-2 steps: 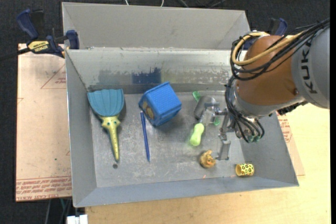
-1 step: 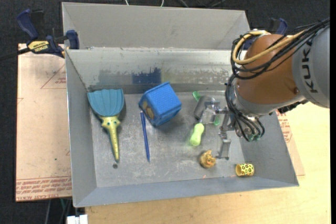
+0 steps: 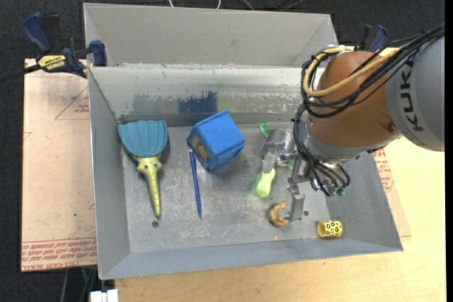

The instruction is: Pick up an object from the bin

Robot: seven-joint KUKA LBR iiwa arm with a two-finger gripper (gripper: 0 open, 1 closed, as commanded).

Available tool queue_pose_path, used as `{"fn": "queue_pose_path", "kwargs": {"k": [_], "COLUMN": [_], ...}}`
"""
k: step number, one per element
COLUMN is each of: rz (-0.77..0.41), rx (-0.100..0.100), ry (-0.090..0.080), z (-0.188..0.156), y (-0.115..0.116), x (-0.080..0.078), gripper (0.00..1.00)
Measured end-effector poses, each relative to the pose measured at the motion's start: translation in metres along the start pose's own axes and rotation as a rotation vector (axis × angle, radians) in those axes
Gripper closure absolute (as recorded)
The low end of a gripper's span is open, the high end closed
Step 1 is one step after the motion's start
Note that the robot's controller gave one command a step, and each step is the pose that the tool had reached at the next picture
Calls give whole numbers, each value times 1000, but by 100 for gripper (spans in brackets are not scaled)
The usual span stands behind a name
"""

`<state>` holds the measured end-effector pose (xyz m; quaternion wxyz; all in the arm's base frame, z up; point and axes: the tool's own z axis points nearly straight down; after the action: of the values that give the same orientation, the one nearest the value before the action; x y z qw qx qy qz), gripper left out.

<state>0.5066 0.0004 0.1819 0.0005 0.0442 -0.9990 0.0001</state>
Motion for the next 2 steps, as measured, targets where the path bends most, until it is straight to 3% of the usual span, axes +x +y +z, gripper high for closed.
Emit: {"fn": "queue_pose_path", "kwargs": {"k": [1, 2], "rz": [-39, -33], "rx": [-2, -2], "ry": [-3, -2], "z": [-26, -35], "y": [-10, 1], "x": [-3, -2], "gripper": [0, 0]}}
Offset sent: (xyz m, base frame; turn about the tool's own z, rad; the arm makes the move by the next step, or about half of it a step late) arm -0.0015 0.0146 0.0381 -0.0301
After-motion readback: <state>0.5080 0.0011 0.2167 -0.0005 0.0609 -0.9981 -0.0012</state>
